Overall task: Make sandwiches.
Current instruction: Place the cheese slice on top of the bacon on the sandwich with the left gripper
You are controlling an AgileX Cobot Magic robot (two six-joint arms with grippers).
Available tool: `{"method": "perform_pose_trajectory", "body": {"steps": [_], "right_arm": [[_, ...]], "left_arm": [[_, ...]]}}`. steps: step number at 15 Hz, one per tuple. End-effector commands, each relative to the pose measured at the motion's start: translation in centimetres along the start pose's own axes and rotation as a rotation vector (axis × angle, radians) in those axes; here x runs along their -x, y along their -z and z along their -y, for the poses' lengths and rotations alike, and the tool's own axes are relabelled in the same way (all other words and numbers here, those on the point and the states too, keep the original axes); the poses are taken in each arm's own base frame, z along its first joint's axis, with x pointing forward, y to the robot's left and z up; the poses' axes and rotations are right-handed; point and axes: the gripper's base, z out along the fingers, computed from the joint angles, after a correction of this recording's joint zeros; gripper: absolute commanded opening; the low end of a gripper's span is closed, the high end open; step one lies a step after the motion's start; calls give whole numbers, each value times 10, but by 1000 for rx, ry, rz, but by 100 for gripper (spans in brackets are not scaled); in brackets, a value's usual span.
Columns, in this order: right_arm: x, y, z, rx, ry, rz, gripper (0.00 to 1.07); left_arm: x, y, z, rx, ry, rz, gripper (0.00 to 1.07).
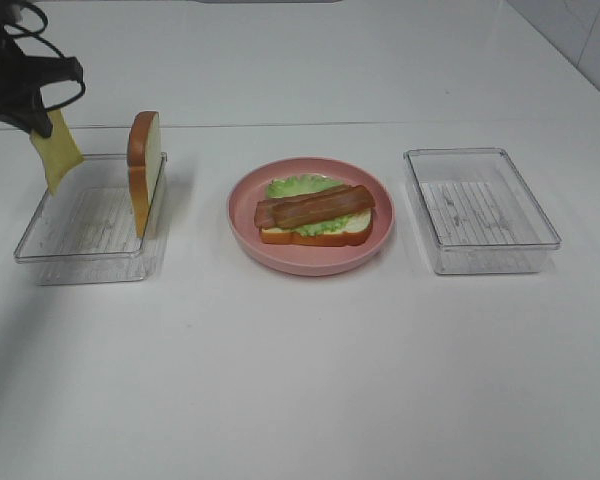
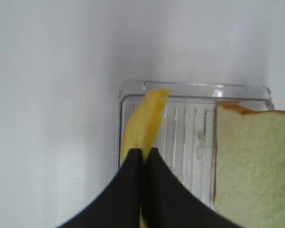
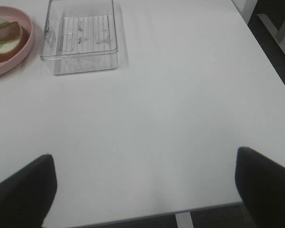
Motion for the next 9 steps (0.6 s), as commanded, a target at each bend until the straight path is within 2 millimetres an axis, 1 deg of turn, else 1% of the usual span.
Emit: {"method": "perform_pose_trajectory", "body": {"steps": [1, 2, 3, 4, 5, 6, 7, 8, 9], "right_arm": [[-2, 4, 0, -5, 5, 39, 99], [-2, 4, 0, -5, 5, 39, 99], [-2, 4, 0, -5, 5, 39, 99], [-2, 4, 0, -5, 5, 39, 99], [-2, 4, 0, -5, 5, 39, 99], [-2, 4, 0, -5, 5, 39, 99], [-2, 4, 0, -5, 5, 39, 99], [-2, 4, 0, -5, 5, 39, 99], [-2, 4, 0, -5, 5, 39, 99]], "left_arm": [[14, 32, 17, -32, -10, 73, 0], [21, 49, 30, -52, -30, 119, 0], [24, 55, 35, -61, -41, 135, 0], [31, 79, 66, -106, -93, 210, 0], [32, 83, 75, -120, -105, 228, 0], [34, 92, 90, -146, -119, 264, 0], [32, 96, 108, -184, -136, 295, 0], [31, 98, 115, -207, -138, 305, 0], [23, 96, 148, -323, -134, 316, 0]]}}
